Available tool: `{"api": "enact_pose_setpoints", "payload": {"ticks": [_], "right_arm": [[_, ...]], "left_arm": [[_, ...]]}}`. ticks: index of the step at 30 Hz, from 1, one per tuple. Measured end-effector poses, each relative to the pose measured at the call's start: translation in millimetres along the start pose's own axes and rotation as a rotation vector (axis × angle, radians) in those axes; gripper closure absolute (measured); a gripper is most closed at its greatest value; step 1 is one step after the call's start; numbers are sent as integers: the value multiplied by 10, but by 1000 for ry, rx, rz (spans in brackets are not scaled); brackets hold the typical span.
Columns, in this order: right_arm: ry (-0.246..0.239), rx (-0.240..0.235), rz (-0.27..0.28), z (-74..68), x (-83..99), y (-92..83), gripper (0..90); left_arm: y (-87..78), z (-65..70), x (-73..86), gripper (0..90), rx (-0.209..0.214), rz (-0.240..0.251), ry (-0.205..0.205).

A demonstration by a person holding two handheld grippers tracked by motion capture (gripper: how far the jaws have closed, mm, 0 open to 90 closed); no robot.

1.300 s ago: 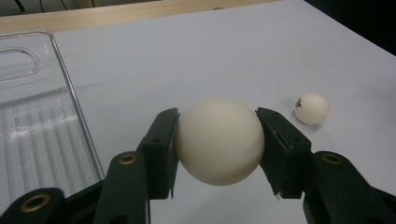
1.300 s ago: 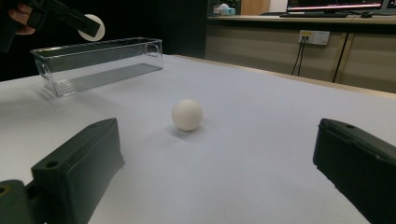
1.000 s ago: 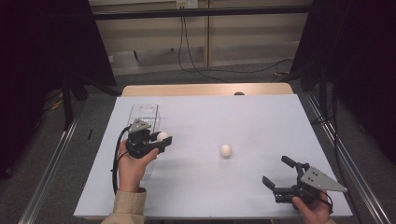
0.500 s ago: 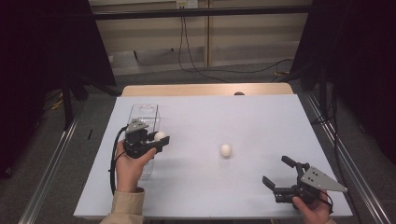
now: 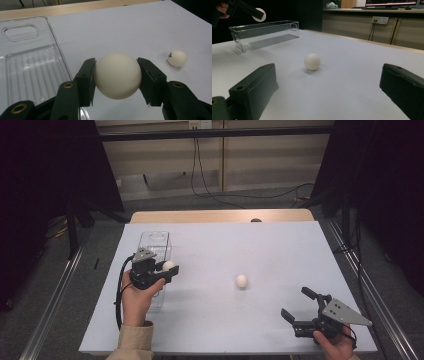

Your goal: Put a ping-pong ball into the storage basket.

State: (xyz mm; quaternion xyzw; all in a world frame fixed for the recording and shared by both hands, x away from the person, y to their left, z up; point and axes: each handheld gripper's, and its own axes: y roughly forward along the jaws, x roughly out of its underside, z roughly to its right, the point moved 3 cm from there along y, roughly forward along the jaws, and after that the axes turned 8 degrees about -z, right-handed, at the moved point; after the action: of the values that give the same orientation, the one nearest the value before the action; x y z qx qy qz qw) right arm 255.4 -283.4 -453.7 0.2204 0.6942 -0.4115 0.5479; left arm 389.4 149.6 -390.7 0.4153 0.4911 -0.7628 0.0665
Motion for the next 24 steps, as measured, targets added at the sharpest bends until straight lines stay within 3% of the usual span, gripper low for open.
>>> {"api": "enact_pose_setpoints", "payload": {"ticks": [24], "right_arm": [[-3, -3, 1, -5, -2, 0, 9]], "left_arm": [[-48, -89, 38, 510, -23, 3, -15]]}}
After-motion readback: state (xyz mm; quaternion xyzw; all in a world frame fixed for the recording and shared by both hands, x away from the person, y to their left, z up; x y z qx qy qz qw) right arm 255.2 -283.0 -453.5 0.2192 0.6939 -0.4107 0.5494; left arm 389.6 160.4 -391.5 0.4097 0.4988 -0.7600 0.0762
